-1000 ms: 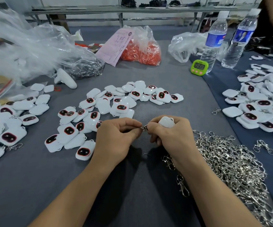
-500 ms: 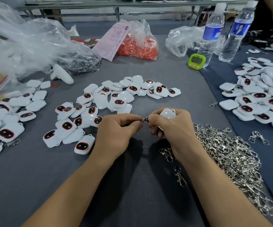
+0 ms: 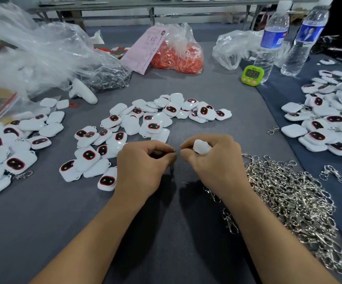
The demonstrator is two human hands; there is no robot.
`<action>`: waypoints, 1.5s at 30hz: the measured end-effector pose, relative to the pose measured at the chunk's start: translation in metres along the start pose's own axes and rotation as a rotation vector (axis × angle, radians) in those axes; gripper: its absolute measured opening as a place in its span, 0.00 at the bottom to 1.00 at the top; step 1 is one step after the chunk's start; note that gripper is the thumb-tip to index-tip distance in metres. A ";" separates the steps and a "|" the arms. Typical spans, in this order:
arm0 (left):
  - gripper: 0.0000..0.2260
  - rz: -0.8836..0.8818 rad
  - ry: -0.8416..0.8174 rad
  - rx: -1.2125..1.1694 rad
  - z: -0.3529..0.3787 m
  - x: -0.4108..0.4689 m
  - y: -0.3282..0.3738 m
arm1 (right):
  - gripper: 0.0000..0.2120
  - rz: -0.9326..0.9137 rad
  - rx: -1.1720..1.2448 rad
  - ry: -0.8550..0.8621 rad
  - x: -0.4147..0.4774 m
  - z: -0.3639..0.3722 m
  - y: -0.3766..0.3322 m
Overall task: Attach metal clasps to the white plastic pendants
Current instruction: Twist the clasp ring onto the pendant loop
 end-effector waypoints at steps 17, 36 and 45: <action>0.07 -0.140 -0.179 -0.225 0.019 0.000 -0.003 | 0.09 0.071 0.146 -0.024 0.006 0.000 0.010; 0.04 -0.167 -0.308 -0.264 0.031 -0.002 0.006 | 0.10 -0.100 0.128 -0.181 0.003 0.000 -0.004; 0.04 -0.253 -0.283 -0.431 0.033 -0.001 0.001 | 0.11 -0.165 0.207 -0.074 -0.001 -0.004 -0.016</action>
Point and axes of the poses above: each hand's wrist, its own x-axis towards the middle knuckle, its own z-axis out of the palm, y = z × x, the point moved 8 cm from there along x, towards the middle knuckle, and after that the axes turned 10 degrees about y, right-handed, at the moved point
